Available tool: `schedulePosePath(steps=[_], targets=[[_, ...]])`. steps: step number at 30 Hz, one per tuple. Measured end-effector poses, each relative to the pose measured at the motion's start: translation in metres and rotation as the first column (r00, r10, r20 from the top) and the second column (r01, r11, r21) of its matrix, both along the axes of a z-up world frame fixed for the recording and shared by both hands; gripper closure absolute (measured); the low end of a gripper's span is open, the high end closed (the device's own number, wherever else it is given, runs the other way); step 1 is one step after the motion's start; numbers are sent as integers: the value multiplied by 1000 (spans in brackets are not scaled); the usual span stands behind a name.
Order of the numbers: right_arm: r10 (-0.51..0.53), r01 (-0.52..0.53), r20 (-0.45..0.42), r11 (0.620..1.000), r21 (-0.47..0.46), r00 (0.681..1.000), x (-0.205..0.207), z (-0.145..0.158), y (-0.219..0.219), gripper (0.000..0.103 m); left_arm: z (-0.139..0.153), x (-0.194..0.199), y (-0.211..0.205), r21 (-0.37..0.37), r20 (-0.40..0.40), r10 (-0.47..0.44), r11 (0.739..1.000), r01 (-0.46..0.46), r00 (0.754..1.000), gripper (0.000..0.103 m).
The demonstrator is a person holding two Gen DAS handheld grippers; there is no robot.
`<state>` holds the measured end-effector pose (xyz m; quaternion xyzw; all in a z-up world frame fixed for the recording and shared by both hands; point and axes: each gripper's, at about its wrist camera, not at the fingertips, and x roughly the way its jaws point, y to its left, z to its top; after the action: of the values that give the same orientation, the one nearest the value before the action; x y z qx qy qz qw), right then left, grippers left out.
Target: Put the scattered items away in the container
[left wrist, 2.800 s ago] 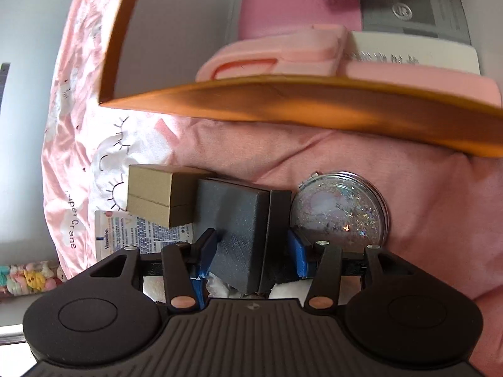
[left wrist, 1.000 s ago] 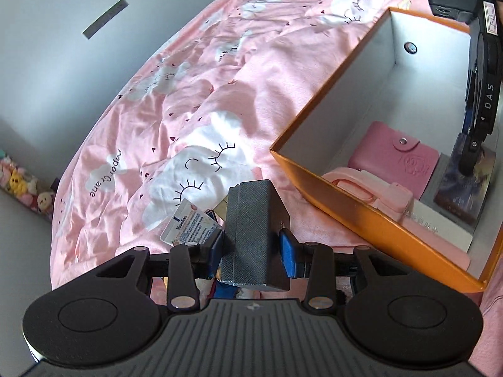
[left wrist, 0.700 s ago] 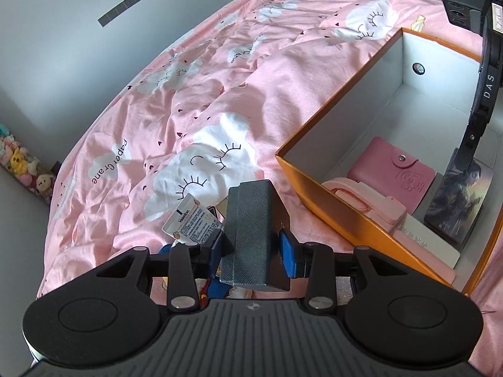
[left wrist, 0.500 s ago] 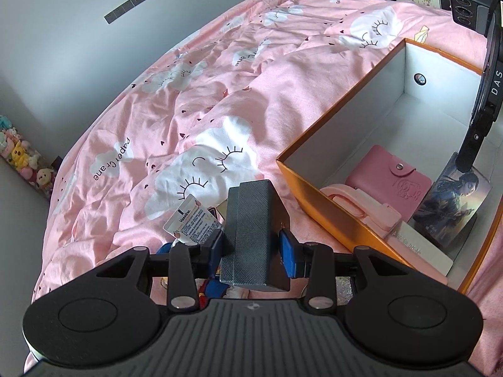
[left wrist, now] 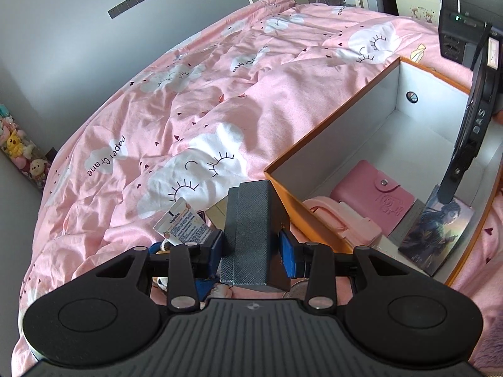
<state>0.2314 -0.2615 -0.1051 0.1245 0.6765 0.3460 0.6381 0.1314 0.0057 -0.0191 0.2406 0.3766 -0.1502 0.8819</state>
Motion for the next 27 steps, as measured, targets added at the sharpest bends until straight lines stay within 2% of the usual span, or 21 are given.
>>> schedulePosePath(steps=[5,7,9,15,19,25,27], targets=[[-1,-2,-38,998,-66,999,7,-21,-3,73,6,-1,-3,-28,5,2,1000,-2,1000,59],[11,-16,-38,992,-122,999,6,-28,0,78,9,-2,-5,-39,11,-2,999,3,1000,59],[27,-33,-46,990,-136,999,3,-34,5,73,13,-3,-6,-53,17,-9,999,10,1000,60],[69,-65,15,983,-174,998,-6,-28,16,72,24,-3,-15,-127,43,-38,991,43,998,62],[55,-49,31,983,-178,998,-6,-25,14,70,29,-3,-27,-170,65,-59,983,70,996,64],[14,17,157,981,-194,988,-10,2,5,70,41,2,-36,-320,74,-80,942,100,994,64],[4,33,179,979,-201,984,-11,7,1,69,39,8,-41,-378,43,-85,921,94,995,65]])
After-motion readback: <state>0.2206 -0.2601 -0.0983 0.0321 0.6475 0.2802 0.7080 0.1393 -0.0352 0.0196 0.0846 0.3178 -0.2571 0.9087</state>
